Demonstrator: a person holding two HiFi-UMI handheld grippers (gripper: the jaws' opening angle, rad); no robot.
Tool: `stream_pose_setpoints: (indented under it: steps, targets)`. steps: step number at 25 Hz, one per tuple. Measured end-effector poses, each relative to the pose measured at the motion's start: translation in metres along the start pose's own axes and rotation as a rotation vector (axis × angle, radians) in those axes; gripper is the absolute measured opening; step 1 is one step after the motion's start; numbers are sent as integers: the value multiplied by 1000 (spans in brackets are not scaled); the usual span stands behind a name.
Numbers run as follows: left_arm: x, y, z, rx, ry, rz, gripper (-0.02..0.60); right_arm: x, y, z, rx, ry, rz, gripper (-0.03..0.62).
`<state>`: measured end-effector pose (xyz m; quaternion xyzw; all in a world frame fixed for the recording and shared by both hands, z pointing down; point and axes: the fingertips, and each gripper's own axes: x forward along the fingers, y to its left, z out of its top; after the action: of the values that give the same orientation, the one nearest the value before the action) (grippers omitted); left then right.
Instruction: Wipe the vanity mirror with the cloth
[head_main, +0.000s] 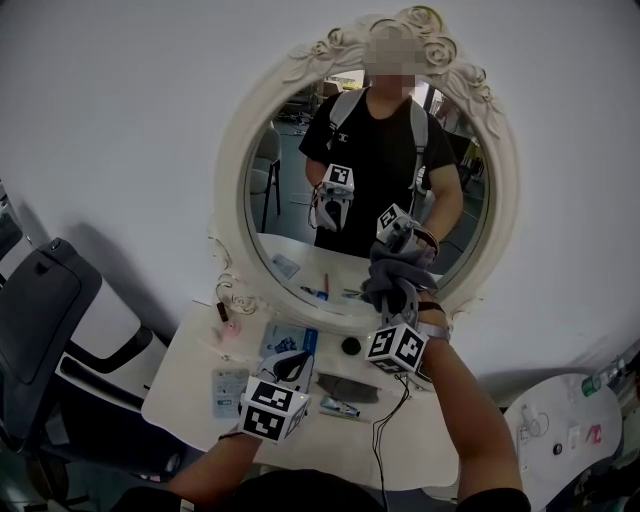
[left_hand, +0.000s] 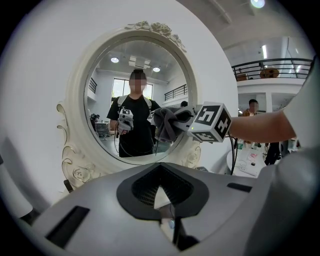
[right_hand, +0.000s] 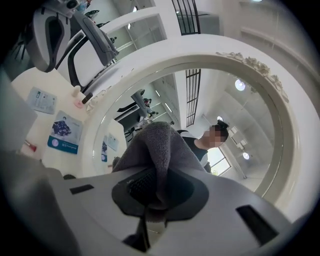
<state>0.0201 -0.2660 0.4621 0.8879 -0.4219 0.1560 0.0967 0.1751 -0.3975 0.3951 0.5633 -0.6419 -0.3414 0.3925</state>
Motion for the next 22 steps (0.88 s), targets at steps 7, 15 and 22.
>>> stream_pose_setpoints:
  steps: [7, 15, 22]
  targets:
    - [0, -6, -1, 7, 2, -5, 6, 8, 55, -52, -18, 167, 141, 41]
    - [0, -7, -4, 7, 10, -3, 6, -13, 48, -42, -33, 105, 88, 41]
    - [6, -22, 0, 24, 2, -32, 6, -50, -25, 6, 61, -43, -33, 41]
